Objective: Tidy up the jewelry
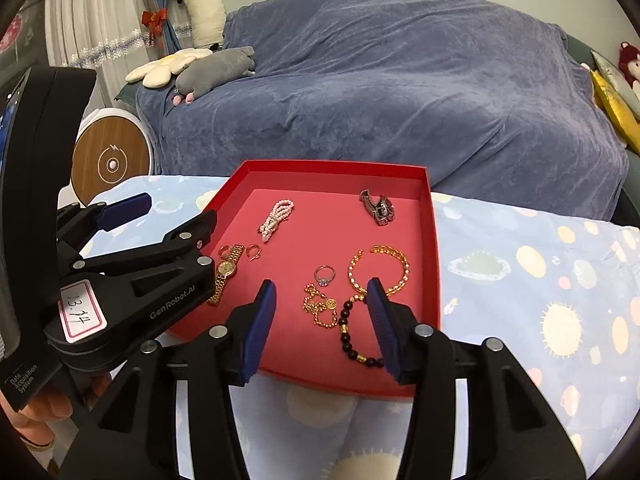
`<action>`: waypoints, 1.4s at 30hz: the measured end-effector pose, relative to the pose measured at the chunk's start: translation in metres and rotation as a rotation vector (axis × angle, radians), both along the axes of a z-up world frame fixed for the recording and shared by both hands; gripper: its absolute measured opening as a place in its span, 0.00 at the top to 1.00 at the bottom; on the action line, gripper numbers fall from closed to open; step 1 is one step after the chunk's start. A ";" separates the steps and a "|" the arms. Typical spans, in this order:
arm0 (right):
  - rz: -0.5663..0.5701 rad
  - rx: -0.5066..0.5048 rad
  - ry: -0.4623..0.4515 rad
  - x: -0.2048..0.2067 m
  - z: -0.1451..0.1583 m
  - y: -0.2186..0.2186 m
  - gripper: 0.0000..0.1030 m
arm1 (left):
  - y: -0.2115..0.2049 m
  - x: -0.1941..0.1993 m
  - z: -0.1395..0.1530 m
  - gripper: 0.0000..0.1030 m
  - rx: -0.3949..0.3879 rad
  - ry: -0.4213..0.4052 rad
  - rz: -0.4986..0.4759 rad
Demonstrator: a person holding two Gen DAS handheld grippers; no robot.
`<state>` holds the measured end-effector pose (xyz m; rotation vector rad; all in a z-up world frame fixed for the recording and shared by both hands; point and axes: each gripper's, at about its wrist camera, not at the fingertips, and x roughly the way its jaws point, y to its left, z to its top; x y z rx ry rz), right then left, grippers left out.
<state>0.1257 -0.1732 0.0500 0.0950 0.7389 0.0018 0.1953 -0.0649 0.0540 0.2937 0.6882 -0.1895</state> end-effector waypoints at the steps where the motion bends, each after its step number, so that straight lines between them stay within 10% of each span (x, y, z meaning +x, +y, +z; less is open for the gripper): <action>1: -0.001 -0.006 -0.006 -0.007 0.003 0.001 0.49 | 0.001 -0.007 0.003 0.32 0.000 -0.006 -0.001; 23: -0.108 -0.019 0.066 -0.129 -0.017 0.020 0.30 | 0.034 -0.141 -0.019 0.29 -0.006 0.078 0.014; 42: -0.163 -0.095 0.065 -0.139 -0.034 0.026 0.18 | 0.046 -0.155 -0.035 0.24 -0.006 0.056 0.069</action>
